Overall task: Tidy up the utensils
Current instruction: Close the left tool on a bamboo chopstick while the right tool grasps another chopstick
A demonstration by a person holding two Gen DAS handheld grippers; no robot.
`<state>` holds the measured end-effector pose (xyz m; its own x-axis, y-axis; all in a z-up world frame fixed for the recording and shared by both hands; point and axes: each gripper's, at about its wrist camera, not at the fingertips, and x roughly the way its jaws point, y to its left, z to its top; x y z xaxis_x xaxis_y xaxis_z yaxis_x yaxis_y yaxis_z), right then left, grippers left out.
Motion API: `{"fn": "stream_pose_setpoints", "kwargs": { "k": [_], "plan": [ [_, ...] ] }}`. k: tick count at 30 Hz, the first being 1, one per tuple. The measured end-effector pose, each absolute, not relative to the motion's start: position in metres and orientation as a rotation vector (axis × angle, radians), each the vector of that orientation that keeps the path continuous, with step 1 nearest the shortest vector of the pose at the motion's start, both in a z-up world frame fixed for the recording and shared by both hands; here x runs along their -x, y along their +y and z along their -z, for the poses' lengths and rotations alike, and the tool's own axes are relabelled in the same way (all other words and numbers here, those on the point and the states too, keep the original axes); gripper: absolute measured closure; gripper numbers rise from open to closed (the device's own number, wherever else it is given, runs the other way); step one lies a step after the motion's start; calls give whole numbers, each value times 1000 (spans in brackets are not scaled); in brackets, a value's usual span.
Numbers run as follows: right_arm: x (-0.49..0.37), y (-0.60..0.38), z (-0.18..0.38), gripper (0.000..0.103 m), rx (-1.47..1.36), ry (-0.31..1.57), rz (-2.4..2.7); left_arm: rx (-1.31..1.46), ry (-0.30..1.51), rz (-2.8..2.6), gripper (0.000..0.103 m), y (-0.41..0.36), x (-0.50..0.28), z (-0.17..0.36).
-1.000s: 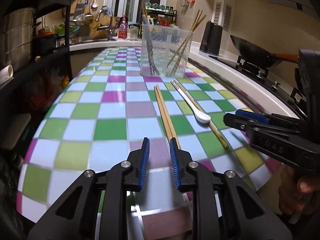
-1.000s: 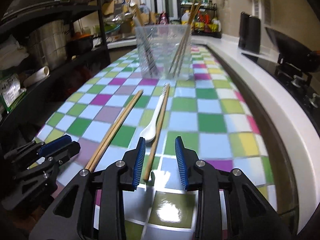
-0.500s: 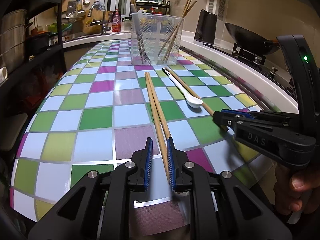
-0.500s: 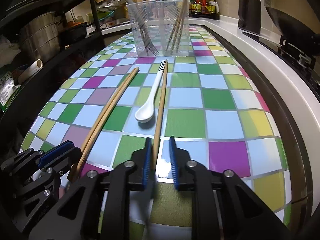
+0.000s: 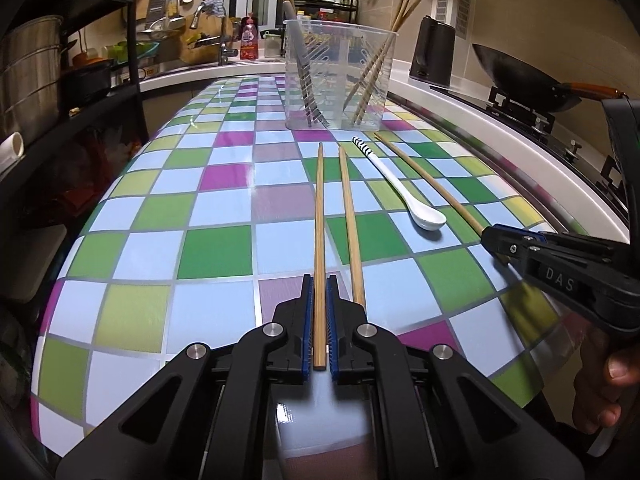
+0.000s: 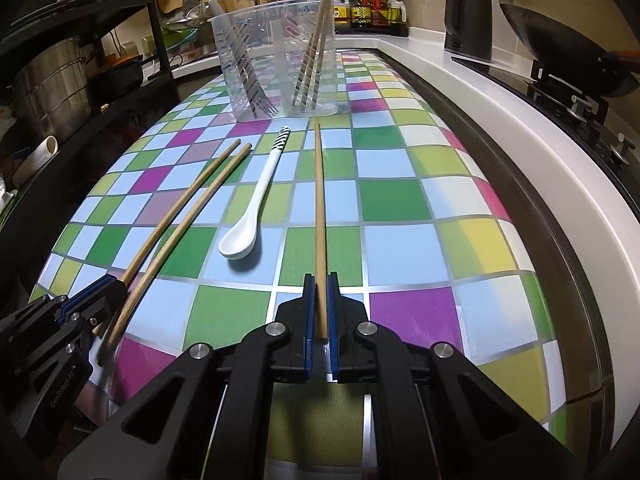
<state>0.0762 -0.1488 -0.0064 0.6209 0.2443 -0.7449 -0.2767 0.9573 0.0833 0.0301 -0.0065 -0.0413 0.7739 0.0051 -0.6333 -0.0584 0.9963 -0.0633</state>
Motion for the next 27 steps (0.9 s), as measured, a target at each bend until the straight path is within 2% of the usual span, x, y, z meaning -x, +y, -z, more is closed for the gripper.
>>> {"fn": "stream_pose_setpoints", "kwargs": {
  "k": [27],
  "plan": [
    [-73, -149, 9, 96, 78, 799, -223, 64, 637, -115, 96, 2, -18, 43]
  ]
}}
